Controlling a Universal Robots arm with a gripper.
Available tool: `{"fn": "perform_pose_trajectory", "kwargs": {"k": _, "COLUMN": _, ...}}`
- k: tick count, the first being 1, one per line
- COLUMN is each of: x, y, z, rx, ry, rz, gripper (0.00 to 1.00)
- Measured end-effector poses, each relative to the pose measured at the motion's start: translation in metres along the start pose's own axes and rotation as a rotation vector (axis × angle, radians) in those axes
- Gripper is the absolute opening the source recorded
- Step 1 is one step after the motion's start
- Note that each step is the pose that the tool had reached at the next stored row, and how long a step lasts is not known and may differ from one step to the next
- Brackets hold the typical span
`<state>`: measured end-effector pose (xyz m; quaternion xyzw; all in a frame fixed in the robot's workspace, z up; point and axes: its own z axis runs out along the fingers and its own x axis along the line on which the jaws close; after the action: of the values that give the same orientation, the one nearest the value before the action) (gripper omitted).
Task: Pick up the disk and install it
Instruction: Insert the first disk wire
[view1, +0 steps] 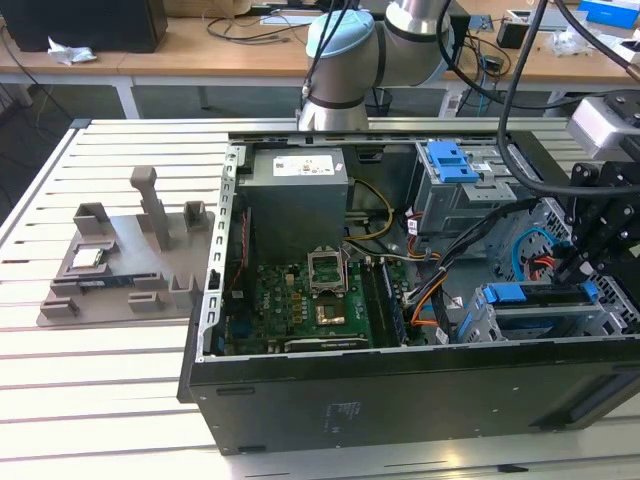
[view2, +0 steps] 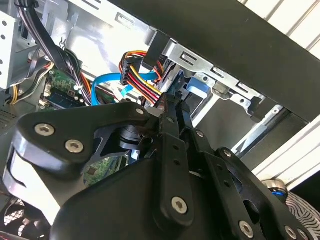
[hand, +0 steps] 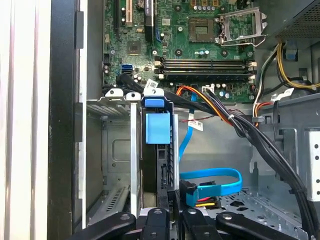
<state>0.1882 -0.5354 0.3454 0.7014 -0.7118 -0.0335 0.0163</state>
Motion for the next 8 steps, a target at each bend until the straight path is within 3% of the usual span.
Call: {"fn": "perform_pose_trajectory", "kwargs": {"k": 8, "x": 0.0029, "y": 0.0020, "z": 0.0021, "rx": 0.0000, "ry": -0.0012, "rz": 0.001, "gripper": 0.17}}
